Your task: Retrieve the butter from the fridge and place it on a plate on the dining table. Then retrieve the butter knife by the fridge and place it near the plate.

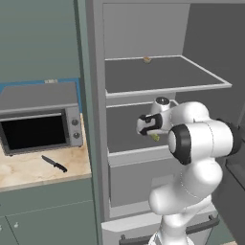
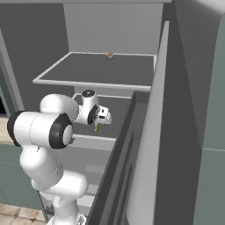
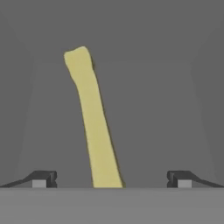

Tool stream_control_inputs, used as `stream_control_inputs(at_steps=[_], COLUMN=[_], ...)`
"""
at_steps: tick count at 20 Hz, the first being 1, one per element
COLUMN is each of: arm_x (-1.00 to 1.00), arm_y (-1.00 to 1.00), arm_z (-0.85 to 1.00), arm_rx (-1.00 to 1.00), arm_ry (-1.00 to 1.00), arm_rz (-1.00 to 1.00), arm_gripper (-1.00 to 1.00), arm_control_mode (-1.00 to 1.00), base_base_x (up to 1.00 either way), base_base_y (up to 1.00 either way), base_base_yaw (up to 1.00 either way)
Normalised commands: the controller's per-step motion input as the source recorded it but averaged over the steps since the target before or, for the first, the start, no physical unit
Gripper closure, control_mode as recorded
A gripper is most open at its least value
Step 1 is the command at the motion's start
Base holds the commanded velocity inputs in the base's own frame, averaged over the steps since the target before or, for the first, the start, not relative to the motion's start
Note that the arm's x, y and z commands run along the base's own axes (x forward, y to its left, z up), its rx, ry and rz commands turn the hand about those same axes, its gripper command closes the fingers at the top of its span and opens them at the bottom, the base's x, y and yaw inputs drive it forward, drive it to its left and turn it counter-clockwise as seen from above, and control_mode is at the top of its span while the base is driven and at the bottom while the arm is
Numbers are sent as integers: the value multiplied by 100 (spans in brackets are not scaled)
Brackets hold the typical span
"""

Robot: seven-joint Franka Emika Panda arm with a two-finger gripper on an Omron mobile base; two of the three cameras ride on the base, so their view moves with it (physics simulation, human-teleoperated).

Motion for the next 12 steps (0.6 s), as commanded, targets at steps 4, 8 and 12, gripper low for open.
stream_control_inputs(at_steps=[4, 8, 12], arm_x=[16, 0, 0], arm_y=[3, 9, 11], arm_z=[-31, -18, -25], arm_rx=[0, 0, 0], arm_ry=[4, 0, 2], arm_rz=[0, 0, 0], arm_gripper=[-100, -100, 100], arm_control_mode=[-100, -100, -100], base_base_x=[0, 0, 0], base_base_y=[0, 0, 0], base_base_yaw=[0, 0, 0])
